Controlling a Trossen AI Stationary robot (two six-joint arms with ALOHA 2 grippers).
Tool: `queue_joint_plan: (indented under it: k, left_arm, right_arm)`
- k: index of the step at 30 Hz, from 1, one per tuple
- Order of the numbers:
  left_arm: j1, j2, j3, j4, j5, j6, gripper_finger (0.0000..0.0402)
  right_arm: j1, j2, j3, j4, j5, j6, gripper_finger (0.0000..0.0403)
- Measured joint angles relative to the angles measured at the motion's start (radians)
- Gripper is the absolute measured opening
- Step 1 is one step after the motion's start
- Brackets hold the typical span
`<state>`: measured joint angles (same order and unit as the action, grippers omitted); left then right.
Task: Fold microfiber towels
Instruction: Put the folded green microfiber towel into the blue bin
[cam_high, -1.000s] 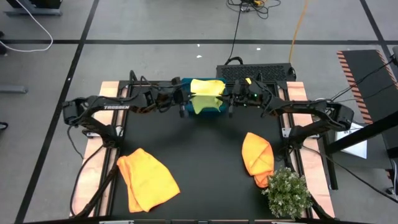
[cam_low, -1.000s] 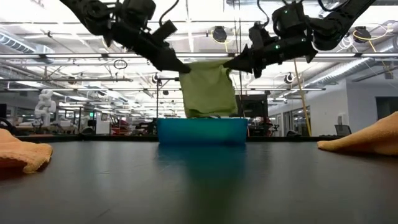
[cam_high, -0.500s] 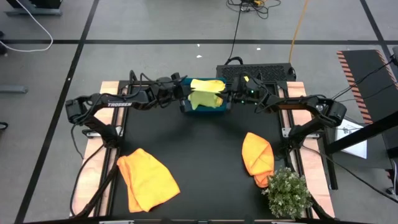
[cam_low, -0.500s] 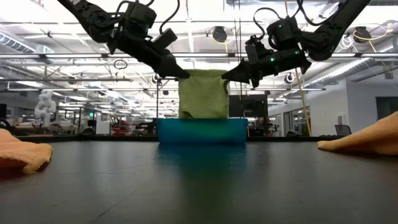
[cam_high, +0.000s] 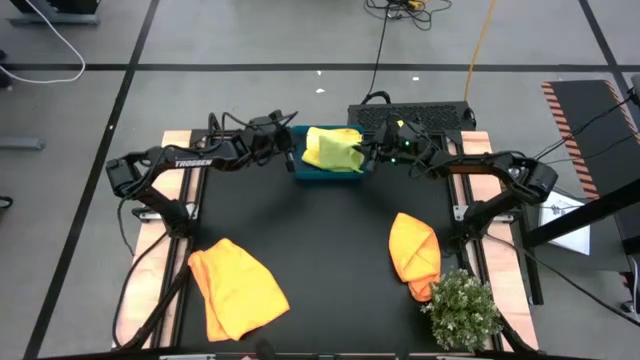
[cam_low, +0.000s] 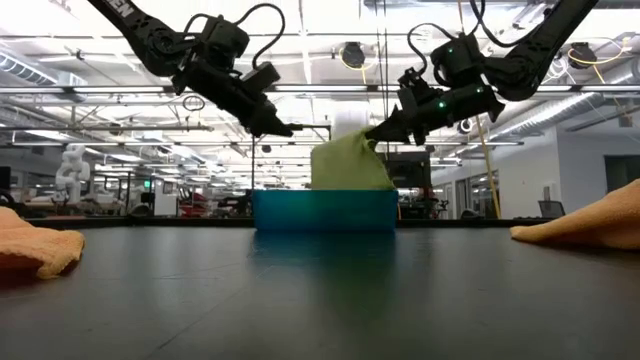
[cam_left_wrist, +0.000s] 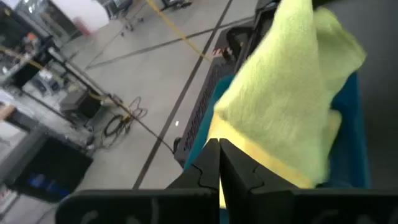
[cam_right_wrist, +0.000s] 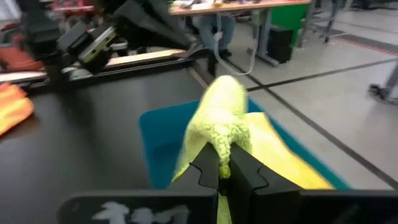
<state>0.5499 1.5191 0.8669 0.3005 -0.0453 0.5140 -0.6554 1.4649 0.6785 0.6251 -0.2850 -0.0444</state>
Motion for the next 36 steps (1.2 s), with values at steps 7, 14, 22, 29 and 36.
queue_joint_plan:
  k: [7,14,22,29,36]
  left_arm:
    - [0.021,-0.001,0.0,0.014,0.111,-0.049,0.0012]
    - [0.039,-0.001,0.0,0.061,0.253,-0.117,0.0094]
    - [0.124,0.118,0.039,0.14,0.526,-0.191,0.0216]
    - [0.142,0.26,0.207,0.039,0.688,-0.207,0.0232]
    - [0.142,0.296,0.334,-0.239,0.76,-0.139,0.0232]
  right_arm:
    - [-0.018,0.0,0.001,0.021,-0.032,0.017,0.0]
    - [-0.015,0.0,0.002,0.02,-0.061,0.025,0.0]
    - [-0.004,0.0,0.002,0.018,-0.088,0.017,0.0]
    - [-0.004,0.0,0.002,0.013,-0.088,0.022,0.0]
    - [-0.004,0.0,0.002,0.006,-0.089,0.02,0.0]
